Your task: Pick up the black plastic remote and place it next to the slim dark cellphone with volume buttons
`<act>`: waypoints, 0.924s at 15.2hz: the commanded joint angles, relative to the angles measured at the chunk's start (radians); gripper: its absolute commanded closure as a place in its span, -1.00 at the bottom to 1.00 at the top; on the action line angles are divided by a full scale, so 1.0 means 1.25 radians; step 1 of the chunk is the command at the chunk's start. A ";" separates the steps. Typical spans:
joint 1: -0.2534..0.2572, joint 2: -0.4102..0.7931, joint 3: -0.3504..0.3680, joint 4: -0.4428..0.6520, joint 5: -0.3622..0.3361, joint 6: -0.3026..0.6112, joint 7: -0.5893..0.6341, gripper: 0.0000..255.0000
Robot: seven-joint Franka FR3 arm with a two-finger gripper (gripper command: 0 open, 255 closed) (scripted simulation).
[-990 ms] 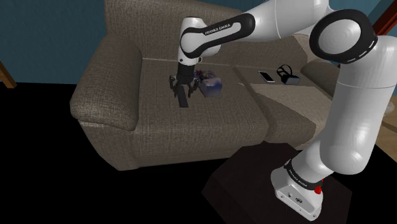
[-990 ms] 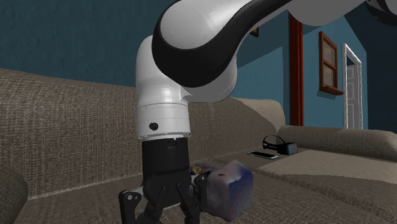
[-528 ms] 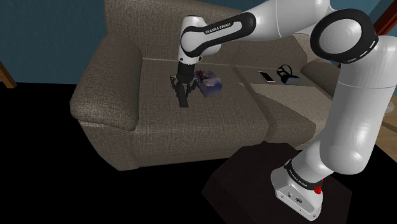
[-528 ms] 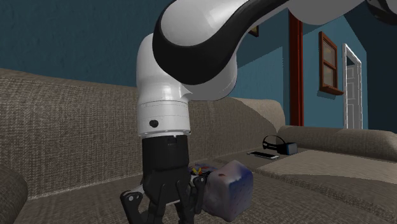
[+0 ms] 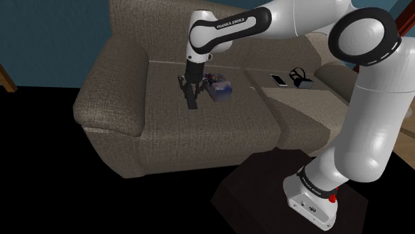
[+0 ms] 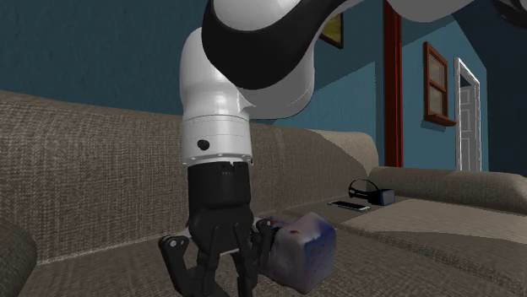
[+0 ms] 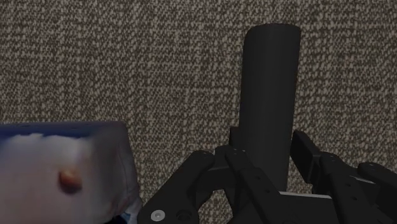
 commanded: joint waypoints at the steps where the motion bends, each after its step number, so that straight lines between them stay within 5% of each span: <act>1: -0.001 -0.009 0.000 0.008 0.001 -0.018 0.001 1.00; 11: -0.003 -0.047 0.002 0.062 0.002 -0.108 0.012 1.00; 14: -0.038 -0.081 -0.014 0.016 0.006 -0.103 -0.039 1.00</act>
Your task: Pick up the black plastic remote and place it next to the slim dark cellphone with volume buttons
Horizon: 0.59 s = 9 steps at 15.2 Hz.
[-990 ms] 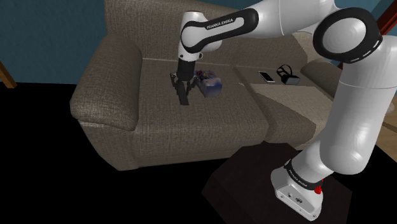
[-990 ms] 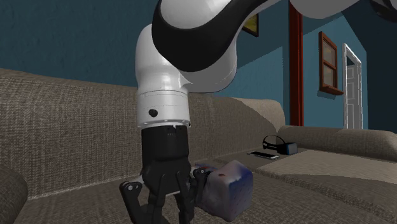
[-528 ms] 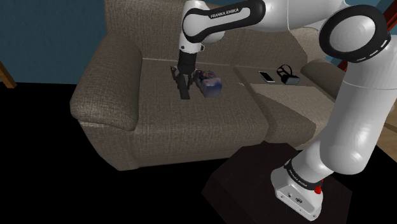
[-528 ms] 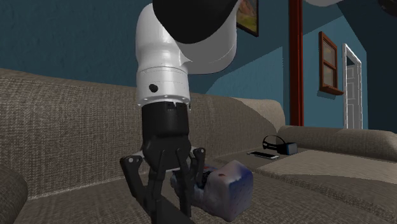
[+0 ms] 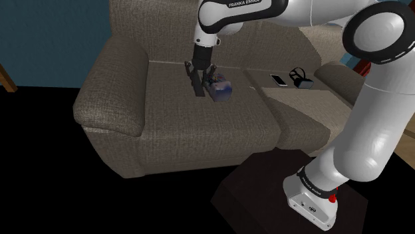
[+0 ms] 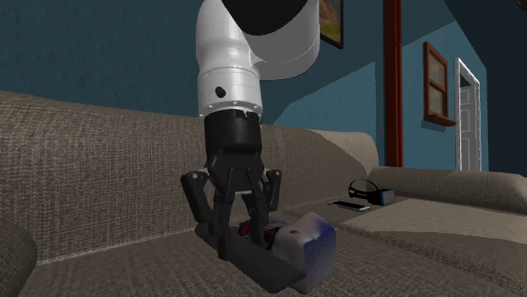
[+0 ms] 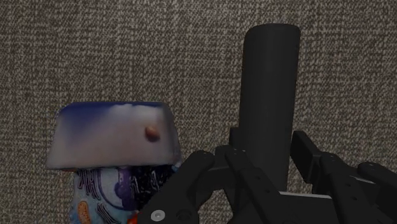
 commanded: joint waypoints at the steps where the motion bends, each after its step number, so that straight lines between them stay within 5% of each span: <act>1: -0.022 -0.021 -0.011 -0.030 0.002 0.005 -0.033 1.00; 9: -0.102 -0.075 -0.071 -0.098 0.000 0.000 -0.172 1.00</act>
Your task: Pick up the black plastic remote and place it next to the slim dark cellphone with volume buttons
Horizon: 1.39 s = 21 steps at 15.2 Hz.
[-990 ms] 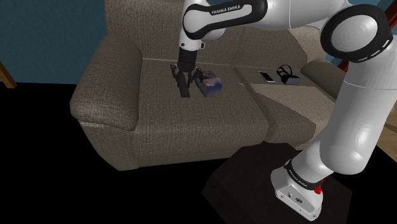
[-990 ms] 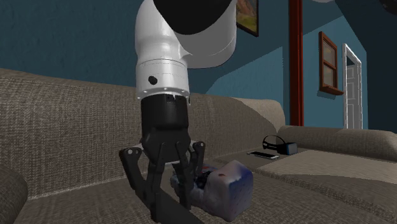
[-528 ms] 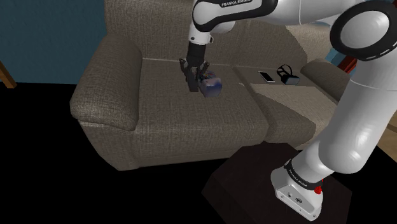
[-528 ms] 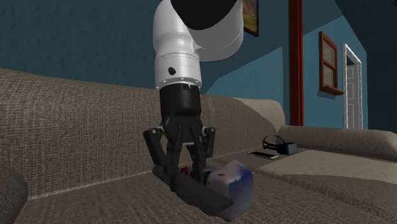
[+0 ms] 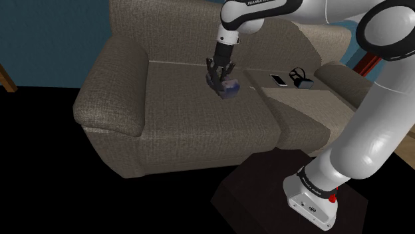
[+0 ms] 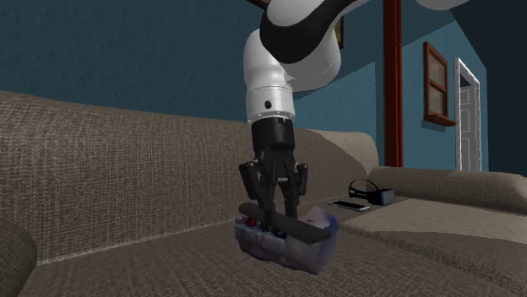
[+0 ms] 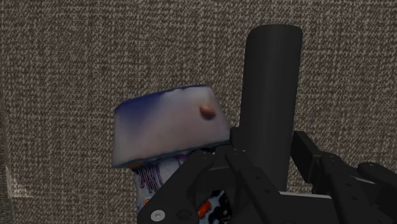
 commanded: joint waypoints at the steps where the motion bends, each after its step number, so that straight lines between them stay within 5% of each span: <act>1: -0.021 -0.003 -0.020 -0.011 -0.026 -0.003 -0.033 1.00; 8: -0.039 -0.008 -0.132 -0.012 -0.025 -0.021 -0.162 1.00; 9: -0.036 0.001 -0.107 0.023 0.211 -0.039 -0.136 1.00; 10: -0.036 0.001 -0.107 0.023 0.211 -0.039 -0.136 -1.00; 14: -0.003 -0.118 -0.123 -0.095 0.125 0.201 -0.033 -1.00; 21: 0.003 -0.090 -0.115 -0.122 0.134 0.260 -0.038 -1.00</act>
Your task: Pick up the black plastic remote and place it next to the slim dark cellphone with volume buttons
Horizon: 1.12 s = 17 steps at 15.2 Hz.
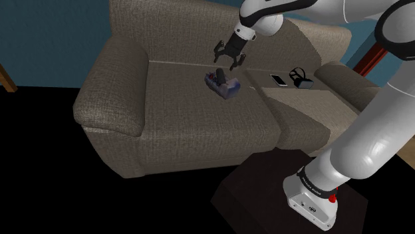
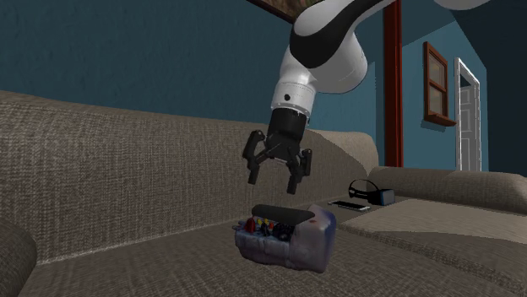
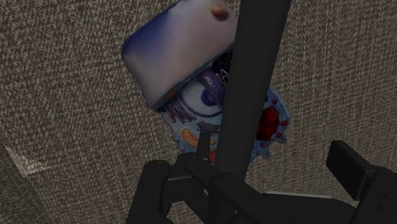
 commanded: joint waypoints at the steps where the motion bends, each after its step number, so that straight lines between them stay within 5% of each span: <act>1: 0.003 0.011 0.003 -0.013 0.005 0.025 -0.003 -1.00; 9: 0.003 0.011 0.003 -0.012 0.005 0.025 -0.003 -1.00; 10: 0.003 0.011 0.003 -0.012 0.005 0.025 -0.003 1.00; 17: 0.003 0.011 0.003 -0.012 0.005 0.025 -0.003 1.00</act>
